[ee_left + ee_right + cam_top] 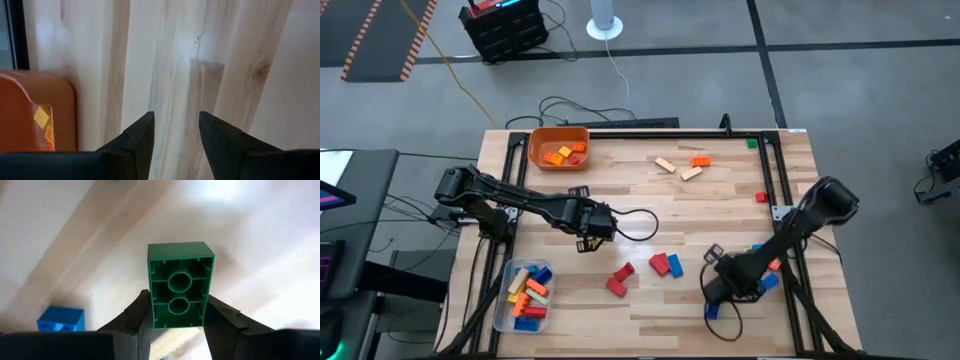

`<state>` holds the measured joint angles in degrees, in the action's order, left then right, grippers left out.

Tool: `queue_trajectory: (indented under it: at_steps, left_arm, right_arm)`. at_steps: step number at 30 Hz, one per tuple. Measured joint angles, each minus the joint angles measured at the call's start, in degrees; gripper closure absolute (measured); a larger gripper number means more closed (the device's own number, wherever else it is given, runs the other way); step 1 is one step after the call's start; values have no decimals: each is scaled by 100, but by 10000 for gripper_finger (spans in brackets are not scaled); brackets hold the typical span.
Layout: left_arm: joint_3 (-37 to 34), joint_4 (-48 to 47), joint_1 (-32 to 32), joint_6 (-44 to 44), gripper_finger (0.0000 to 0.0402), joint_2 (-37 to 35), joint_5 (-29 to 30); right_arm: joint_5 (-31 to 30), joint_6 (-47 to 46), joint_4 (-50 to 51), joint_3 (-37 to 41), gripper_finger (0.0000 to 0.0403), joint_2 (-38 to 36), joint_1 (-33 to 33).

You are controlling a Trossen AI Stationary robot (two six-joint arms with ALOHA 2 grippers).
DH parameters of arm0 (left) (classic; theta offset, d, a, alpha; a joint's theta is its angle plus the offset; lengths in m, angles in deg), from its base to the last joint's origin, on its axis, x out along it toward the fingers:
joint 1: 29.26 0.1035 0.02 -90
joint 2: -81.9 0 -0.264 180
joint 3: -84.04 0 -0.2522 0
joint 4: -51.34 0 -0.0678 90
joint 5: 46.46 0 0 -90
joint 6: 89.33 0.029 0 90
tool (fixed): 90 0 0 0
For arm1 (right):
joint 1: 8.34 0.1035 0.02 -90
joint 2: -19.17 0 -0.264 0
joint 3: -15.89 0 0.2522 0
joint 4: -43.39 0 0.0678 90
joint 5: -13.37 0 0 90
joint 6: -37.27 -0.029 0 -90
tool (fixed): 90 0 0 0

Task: Sort blocks by size
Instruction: Put the small green game piece into the orange bin

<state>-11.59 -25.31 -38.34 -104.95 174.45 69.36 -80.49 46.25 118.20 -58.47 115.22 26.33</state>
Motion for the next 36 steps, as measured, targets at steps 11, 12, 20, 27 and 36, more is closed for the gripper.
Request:
queue_trajectory:
  at_steps: [11, 12, 20, 27, 36]
  left_arm:
    - [-546, 1375, -604, 909, 251, 0, 1088]
    - [-553, 1449, -683, 937, 251, 0, 1264]
    - [-555, 2321, -1344, 1310, 251, 0, 1977]
    - [-557, 3040, -1729, 2173, 251, 0, 3033]
    - [-560, 4484, -1474, 3391, 251, 0, 2114]
  right_arm:
    - [1257, -601, -1072, 0, 233, -2165, -1684]
    - [1561, -586, -1278, 0, 234, -2281, -1842]
    - [4081, -88, -3147, -2, 235, -2562, -2642]
    - [4607, -5, -3615, -7, 235, -2272, -3276]
    - [4520, -78, -3797, -2, 234, -1148, -4085]
